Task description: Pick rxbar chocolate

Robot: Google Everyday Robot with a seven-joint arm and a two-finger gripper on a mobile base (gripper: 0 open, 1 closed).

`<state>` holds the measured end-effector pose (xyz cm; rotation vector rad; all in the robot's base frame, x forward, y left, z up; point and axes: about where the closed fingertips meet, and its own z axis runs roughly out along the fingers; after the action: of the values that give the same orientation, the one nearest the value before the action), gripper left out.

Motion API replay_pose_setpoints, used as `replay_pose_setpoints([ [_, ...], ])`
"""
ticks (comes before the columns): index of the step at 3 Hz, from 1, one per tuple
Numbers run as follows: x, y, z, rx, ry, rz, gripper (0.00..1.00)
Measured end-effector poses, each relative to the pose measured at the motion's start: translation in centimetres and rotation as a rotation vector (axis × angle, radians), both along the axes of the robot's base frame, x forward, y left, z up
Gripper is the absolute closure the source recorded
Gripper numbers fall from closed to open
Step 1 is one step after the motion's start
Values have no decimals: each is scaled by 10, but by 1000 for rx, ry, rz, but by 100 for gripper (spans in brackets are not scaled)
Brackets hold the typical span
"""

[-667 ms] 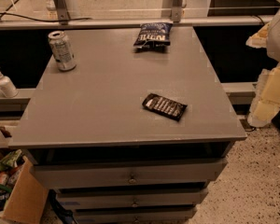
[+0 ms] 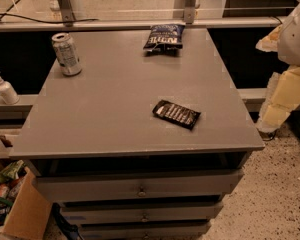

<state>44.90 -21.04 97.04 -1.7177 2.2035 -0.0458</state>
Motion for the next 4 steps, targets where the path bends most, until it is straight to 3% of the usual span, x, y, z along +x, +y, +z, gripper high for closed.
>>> replay_pose_setpoints([
  [2,35,50,-45,115,53,124,0],
  [4,55,91,-97,167,74,257,0],
])
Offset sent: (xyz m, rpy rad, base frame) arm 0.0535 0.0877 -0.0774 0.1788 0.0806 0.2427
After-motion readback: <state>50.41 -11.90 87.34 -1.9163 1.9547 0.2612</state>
